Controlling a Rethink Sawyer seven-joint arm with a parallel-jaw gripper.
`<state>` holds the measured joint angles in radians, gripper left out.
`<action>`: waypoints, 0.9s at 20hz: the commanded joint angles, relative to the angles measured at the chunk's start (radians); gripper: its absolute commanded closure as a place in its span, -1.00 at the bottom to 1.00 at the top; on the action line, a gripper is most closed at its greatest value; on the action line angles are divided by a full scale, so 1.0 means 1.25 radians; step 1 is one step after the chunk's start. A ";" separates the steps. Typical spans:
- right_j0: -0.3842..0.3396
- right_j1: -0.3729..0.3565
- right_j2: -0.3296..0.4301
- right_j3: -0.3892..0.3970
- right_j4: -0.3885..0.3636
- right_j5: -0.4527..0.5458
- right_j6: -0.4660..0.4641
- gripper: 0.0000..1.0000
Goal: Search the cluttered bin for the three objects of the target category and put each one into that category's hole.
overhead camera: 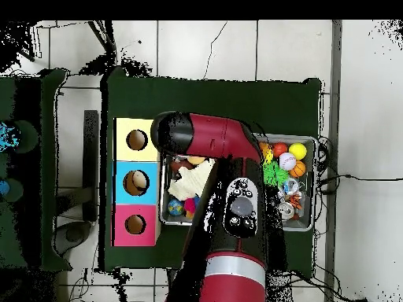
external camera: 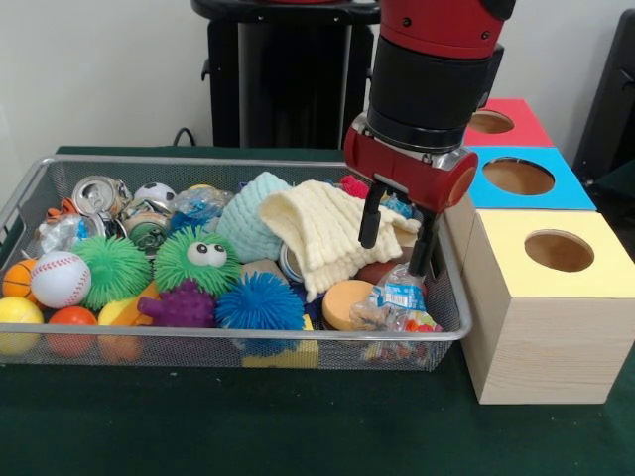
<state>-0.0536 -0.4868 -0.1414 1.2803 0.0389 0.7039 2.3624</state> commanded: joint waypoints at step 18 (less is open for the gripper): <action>0.004 0.007 0.060 0.105 -0.025 -0.040 0.018 -1.00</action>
<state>-0.0523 -0.4868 -0.1408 1.2810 0.0387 0.7037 2.3624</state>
